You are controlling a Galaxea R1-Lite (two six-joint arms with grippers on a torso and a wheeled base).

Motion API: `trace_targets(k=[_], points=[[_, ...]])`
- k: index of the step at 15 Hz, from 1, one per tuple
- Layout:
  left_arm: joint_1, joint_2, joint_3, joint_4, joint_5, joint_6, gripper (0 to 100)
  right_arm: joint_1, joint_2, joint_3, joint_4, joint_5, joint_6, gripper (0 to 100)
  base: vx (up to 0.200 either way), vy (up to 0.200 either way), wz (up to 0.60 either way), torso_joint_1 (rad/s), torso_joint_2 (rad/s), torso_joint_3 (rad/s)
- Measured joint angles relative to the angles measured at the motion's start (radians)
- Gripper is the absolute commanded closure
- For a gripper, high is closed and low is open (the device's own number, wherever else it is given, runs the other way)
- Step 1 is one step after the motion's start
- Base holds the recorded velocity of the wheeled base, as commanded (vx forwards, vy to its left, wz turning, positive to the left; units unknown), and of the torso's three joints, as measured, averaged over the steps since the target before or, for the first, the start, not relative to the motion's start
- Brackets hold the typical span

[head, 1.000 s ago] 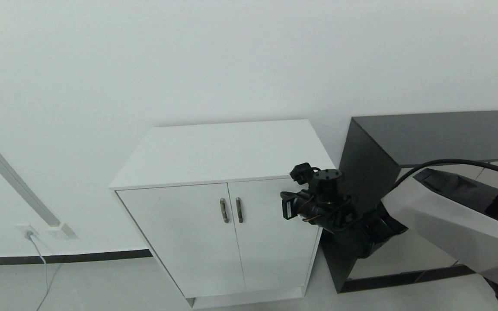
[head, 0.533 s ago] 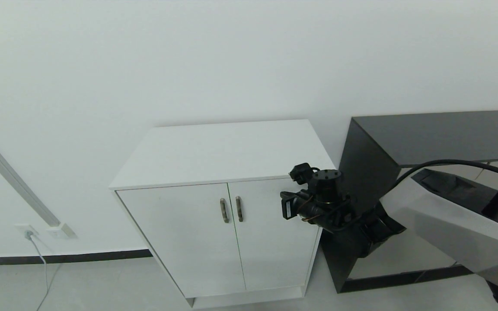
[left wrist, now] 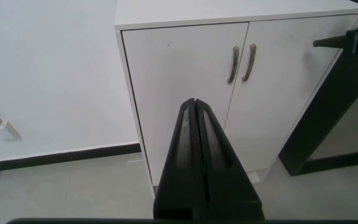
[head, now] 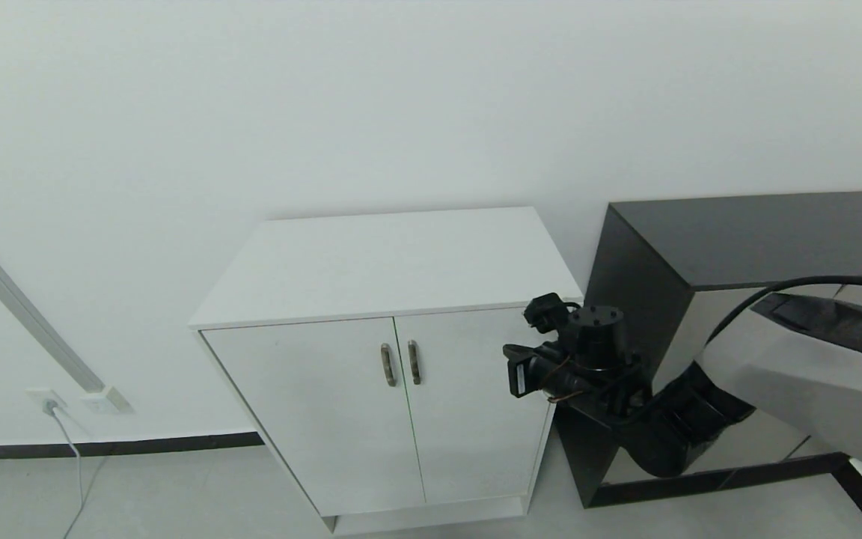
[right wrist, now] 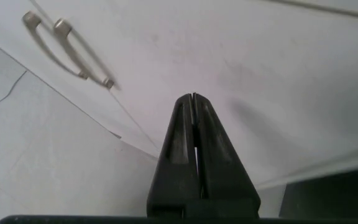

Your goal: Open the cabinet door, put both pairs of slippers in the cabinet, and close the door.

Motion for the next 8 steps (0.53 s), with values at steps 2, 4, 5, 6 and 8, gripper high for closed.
trace_targets(k=[2,4,5,6,8], points=[[0.0,0.0,0.0,0.0,0.0,0.0,100,-0.013,-0.073,0.132,-0.066,-0.008,0.0,100,0.0,0.0,0.0,0.0,0.0,0.0],[0.0,0.0,0.0,0.0,0.0,0.0,100,-0.043,-0.169,0.255,-0.111,-0.032,0.0,100,0.0,0.0,0.0,0.0,0.0,0.0],[0.0,0.0,0.0,0.0,0.0,-0.001,100,-0.066,-0.222,0.316,-0.121,-0.04,0.0,100,0.0,0.0,0.0,0.0,0.0,0.0],[0.0,0.0,0.0,0.0,0.0,-0.002,100,-0.093,-0.276,0.374,-0.129,-0.045,0.0,100,0.0,0.0,0.0,0.0,0.0,0.0],[0.0,0.0,0.0,0.0,0.0,-0.002,100,-0.162,-0.382,0.483,-0.134,-0.061,0.0,100,0.0,0.0,0.0,0.0,0.0,0.0]])
